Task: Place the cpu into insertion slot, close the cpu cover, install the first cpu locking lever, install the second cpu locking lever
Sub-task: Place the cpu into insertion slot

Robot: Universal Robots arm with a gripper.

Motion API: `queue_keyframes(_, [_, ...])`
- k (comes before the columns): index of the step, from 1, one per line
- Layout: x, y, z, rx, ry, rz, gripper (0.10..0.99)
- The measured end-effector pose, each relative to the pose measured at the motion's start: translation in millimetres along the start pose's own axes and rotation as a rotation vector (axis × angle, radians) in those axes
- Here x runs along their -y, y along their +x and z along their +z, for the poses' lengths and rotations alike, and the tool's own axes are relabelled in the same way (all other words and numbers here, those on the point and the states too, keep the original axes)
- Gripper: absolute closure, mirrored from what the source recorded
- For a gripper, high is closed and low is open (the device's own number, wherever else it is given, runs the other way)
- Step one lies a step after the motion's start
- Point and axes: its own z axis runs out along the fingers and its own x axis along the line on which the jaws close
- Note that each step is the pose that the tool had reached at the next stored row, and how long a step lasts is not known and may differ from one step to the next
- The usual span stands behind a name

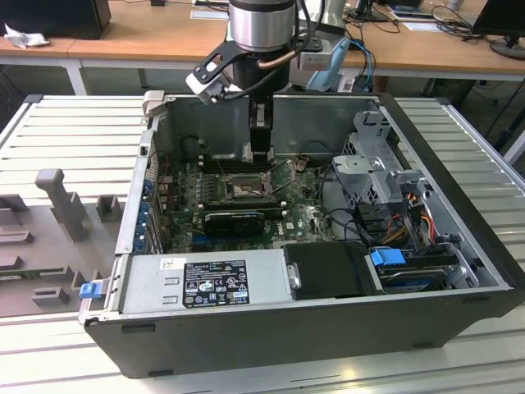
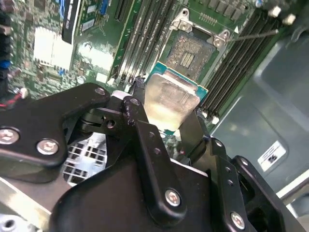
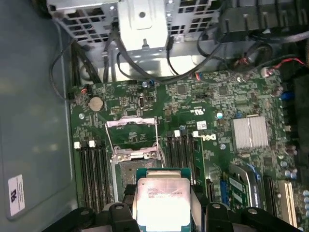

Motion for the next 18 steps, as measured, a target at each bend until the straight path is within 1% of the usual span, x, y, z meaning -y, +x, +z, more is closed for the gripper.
queue_keyframes(1, [0.1,0.0,1.8,-0.0014,0.001,-0.025,0.557])
queue_keyframes(3, [0.4,-0.1,6.2,-0.0033,0.002,-0.033,0.557])
queue_keyframes(4, [0.5,-0.1,9.0,-0.0045,0.002,-0.048,0.557])
queue_keyframes(5, [0.7,-0.2,11.8,-0.0075,0.003,-0.097,0.557])
queue_keyframes(6, [0.9,-0.3,14.4,-0.0082,0.004,-0.111,0.557])
queue_keyframes(9, [1.5,0.0,20.9,-0.0082,0.004,-0.109,0.557])
queue_keyframes(12, [1.8,0.1,26.2,-0.0063,0.003,-0.076,0.557])
queue_keyframes(13, [2.1,0.9,29.0,-0.0055,0.003,-0.065,0.557])
queue_keyframes(15, [2.6,2.0,33.2,-0.0055,0.003,-0.064,0.557])
queue_keyframes(18, [4.0,3.6,43.9,-0.0055,0.003,-0.064,0.557])
